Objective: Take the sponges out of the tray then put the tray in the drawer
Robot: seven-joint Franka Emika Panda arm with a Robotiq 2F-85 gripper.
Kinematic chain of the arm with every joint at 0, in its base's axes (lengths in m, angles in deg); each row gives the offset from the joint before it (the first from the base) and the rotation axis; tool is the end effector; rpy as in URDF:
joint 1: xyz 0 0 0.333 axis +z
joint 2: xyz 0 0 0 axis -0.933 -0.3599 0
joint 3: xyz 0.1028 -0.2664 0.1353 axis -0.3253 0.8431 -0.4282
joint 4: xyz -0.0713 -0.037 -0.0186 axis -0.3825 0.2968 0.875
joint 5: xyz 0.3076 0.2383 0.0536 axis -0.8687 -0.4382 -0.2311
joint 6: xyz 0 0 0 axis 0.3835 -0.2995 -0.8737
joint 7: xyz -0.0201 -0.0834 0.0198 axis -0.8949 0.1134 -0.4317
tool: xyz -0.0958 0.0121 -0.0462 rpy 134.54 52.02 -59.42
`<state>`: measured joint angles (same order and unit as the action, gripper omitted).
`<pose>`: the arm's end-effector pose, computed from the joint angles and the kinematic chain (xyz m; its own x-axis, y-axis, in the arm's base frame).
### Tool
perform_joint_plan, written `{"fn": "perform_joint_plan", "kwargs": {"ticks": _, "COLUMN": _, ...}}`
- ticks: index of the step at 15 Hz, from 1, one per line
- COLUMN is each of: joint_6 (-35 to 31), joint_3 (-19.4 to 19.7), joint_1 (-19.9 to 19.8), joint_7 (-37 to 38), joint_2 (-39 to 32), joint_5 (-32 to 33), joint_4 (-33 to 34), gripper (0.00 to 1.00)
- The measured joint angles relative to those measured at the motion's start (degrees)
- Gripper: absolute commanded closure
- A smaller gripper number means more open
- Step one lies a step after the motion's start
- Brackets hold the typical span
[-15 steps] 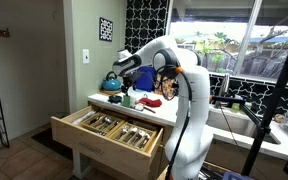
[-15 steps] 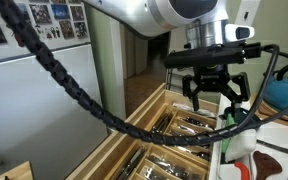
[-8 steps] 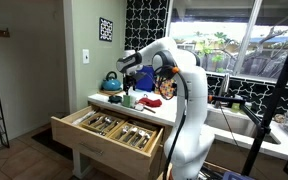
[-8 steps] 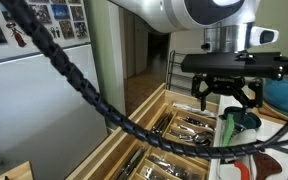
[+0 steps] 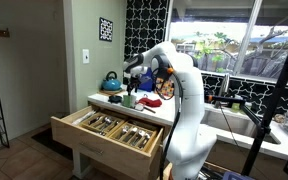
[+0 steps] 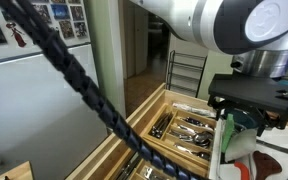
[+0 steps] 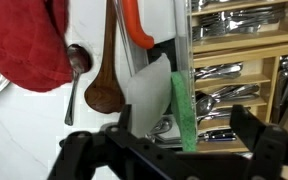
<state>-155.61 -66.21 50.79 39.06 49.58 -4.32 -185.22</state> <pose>0.5876 -0.2907 0.4691 0.9769 0.1368 0.1642 0.1235 -0.9883 0.0890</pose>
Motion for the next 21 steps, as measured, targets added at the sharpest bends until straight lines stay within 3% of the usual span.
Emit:
{"fn": "perform_joint_plan", "kwargs": {"ticks": 9, "joint_6": 0.0, "joint_3": -0.7, "joint_1": -3.2, "joint_7": -7.8, "joint_2": -4.9, "joint_5": -9.3, "joint_4": 3.3, "gripper": 0.00}}
{"fn": "perform_joint_plan", "kwargs": {"ticks": 17, "joint_6": -0.1, "joint_3": -1.6, "joint_1": -3.9, "joint_7": -9.4, "joint_2": -7.5, "joint_5": -11.7, "joint_4": 5.6, "gripper": 0.00}}
{"fn": "perform_joint_plan", "kwargs": {"ticks": 21, "joint_6": -0.1, "joint_3": -1.9, "joint_1": -4.1, "joint_7": -9.5, "joint_2": -7.9, "joint_5": -11.7, "joint_4": 6.0, "gripper": 0.17}}
